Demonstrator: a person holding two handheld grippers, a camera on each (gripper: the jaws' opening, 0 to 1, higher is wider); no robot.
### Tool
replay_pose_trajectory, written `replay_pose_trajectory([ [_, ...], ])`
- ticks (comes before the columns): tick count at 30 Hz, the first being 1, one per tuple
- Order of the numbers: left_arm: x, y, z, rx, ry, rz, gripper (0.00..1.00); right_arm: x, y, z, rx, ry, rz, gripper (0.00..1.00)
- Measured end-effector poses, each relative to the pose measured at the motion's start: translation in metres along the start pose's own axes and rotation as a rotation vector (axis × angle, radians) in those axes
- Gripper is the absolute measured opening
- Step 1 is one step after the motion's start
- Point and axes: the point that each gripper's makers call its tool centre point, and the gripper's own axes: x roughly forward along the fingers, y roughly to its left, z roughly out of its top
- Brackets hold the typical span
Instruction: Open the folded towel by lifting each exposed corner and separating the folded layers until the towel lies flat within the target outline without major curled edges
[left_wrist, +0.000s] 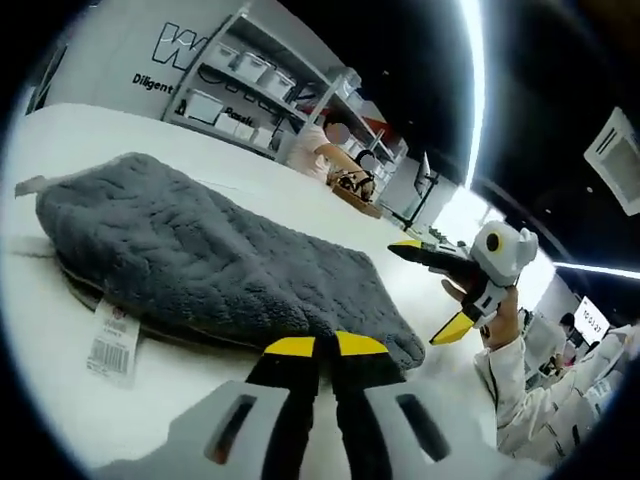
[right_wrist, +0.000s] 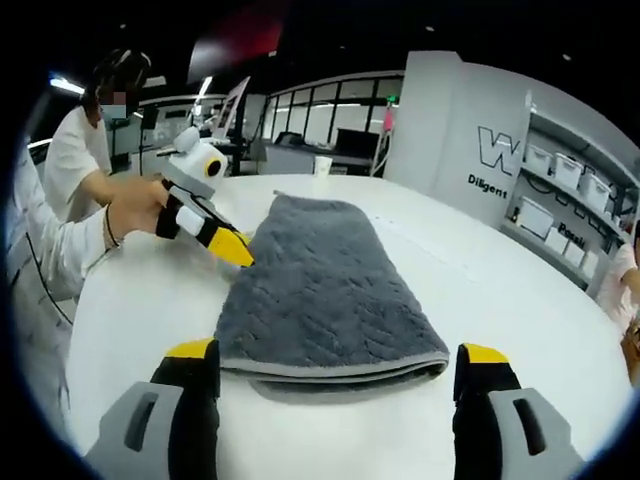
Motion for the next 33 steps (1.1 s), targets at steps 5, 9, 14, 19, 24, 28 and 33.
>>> replay_pose_trajectory([
  [5,-0.004,0.001,-0.002,0.027,0.024,0.012,0.02,0.001,-0.001,-0.003,0.005,0.011,-0.002,0.96],
  [9,-0.008,0.006,-0.006,0.065,0.052,0.033,0.02,0.002,-0.003,-0.005,0.009,0.017,-0.003,0.96],
  [14,-0.012,0.009,-0.008,0.069,0.070,0.039,0.02,0.003,-0.002,-0.008,0.010,0.029,-0.001,0.96],
  [19,-0.019,0.019,-0.005,0.089,0.074,0.059,0.02,0.002,-0.002,-0.008,0.014,0.023,0.003,0.96],
  [24,-0.025,0.031,0.000,0.079,0.059,0.083,0.02,0.001,-0.002,-0.009,0.021,0.024,-0.001,0.95],
  [28,-0.032,0.041,0.006,0.065,0.034,0.110,0.02,0.001,0.000,-0.010,0.020,0.028,0.004,0.95],
  [33,-0.042,0.057,0.012,0.057,0.007,0.164,0.02,0.003,0.003,-0.013,0.011,0.044,0.017,0.95],
])
